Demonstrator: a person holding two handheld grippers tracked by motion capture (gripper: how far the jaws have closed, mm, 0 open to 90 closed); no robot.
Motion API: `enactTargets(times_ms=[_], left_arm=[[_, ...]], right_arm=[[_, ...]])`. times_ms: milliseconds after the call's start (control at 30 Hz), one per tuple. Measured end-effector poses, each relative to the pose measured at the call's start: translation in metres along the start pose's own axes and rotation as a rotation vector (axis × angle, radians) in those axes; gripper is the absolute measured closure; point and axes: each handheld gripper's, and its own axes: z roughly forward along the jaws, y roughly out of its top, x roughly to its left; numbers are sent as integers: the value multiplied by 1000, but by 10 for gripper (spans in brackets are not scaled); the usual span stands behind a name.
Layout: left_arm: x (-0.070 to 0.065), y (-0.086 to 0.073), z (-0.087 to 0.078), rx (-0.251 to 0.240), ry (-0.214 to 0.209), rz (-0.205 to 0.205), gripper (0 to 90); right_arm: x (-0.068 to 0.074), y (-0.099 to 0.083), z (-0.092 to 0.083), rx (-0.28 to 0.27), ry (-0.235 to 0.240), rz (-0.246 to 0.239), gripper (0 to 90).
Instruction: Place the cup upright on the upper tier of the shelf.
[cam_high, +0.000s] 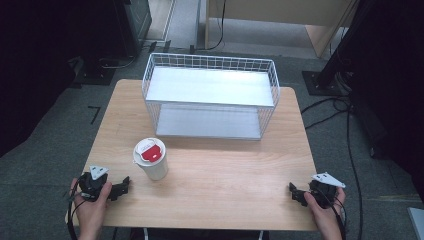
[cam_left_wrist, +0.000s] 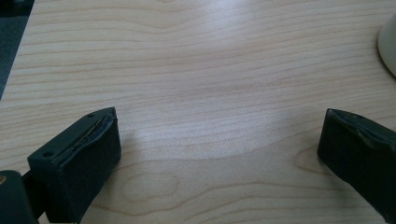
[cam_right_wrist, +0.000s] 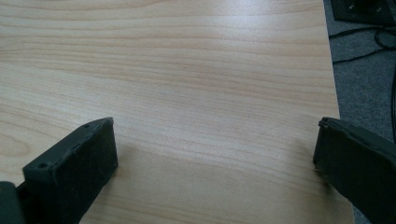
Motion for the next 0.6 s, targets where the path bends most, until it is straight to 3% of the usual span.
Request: enactTargets(times_ms=[133,267,367,400,600], left_arm=[[-2,-1,-3,-22,25,6,0],[-5,1,-11,-82,6,9,0],[-9,5,-21,-139,-55,8,0],[-9,5,-21,-139,-55,8,0],[-23,6,-32,-207,-172,32,0]], right_arm=[[0,0,0,0,1,-2,0],[0,0,0,0,1,-2,0],[0,0,0,0,1,-3,0],[0,0,0,0,1,-3,0],[0,0,0,0,1,-3,0]])
